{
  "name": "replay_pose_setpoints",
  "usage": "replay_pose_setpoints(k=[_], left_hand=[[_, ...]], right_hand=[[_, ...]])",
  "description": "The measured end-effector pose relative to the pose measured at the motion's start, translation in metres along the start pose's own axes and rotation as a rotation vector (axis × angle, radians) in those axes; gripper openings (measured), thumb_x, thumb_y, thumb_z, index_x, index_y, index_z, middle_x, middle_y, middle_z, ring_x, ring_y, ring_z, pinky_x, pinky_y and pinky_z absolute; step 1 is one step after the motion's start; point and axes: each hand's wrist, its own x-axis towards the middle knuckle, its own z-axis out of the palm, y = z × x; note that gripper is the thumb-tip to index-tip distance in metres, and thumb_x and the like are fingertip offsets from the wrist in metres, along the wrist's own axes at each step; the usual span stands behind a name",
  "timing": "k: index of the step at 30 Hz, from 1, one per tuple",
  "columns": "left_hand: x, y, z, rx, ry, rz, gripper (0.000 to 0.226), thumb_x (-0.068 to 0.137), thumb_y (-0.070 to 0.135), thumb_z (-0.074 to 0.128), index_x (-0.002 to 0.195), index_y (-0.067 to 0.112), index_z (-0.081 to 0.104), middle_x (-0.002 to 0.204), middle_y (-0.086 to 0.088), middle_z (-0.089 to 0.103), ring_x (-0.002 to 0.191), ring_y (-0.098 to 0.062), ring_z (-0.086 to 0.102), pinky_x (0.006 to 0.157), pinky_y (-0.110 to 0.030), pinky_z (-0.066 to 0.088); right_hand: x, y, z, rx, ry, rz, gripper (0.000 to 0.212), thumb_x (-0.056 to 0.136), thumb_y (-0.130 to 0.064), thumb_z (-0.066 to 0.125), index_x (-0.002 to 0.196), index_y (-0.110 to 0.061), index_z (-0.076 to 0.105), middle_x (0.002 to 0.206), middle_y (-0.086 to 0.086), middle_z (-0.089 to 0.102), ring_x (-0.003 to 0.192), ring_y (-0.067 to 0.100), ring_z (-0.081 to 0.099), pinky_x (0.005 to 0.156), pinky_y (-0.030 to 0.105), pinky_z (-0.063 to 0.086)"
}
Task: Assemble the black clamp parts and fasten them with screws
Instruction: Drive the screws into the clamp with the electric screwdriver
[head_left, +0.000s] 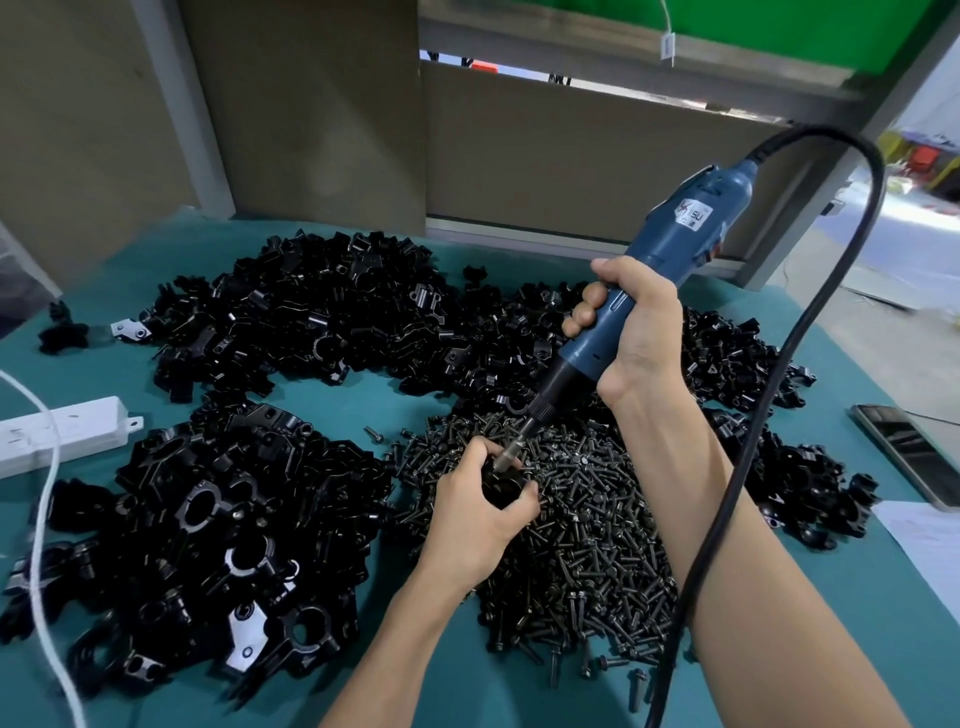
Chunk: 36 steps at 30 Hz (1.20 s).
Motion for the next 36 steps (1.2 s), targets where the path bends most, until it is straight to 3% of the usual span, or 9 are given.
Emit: replay_pose_setpoints(k=[8, 27, 33, 36], left_hand=[[0.001, -0.001, 0.001, 0.012, 0.002, 0.002, 0.029, 0.083, 0.027, 0.075, 0.083, 0.040, 0.049, 0.066, 0.005, 0.059, 0.045, -0.004, 0.042, 0.044, -0.020, 0.037], [-0.001, 0.001, 0.000, -0.019, 0.011, 0.009, 0.026, 0.084, 0.024, 0.075, 0.086, 0.033, 0.051, 0.064, 0.014, 0.059, 0.044, -0.003, 0.039, 0.044, -0.017, 0.034], [-0.001, 0.006, 0.001, -0.131, -0.055, -0.030, 0.021, 0.084, 0.021, 0.075, 0.088, 0.026, 0.055, 0.072, 0.020, 0.063, 0.060, 0.002, 0.053, 0.059, -0.013, 0.046], [-0.002, 0.011, 0.001, -0.182, -0.047, -0.037, 0.024, 0.075, 0.034, 0.071, 0.090, 0.024, 0.056, 0.080, 0.003, 0.067, 0.075, -0.020, 0.066, 0.072, -0.026, 0.052]], right_hand=[[-0.002, 0.000, -0.001, 0.001, -0.022, -0.001, 0.020, 0.083, -0.003, 0.059, 0.078, -0.013, 0.042, 0.053, 0.001, 0.045, 0.041, 0.014, 0.039, 0.043, 0.025, 0.039], [-0.003, 0.002, -0.002, 0.029, -0.030, 0.011, 0.021, 0.082, -0.004, 0.059, 0.076, -0.015, 0.042, 0.053, 0.000, 0.045, 0.041, 0.013, 0.039, 0.044, 0.025, 0.039], [-0.008, 0.000, 0.002, 0.033, -0.126, -0.010, 0.018, 0.074, -0.009, 0.061, 0.071, -0.015, 0.045, 0.052, -0.001, 0.045, 0.041, 0.013, 0.038, 0.044, 0.024, 0.038], [-0.010, -0.004, 0.005, 0.040, -0.230, -0.016, 0.009, 0.073, -0.011, 0.059, 0.072, -0.016, 0.051, 0.051, -0.003, 0.042, 0.040, 0.012, 0.037, 0.044, 0.022, 0.037]])
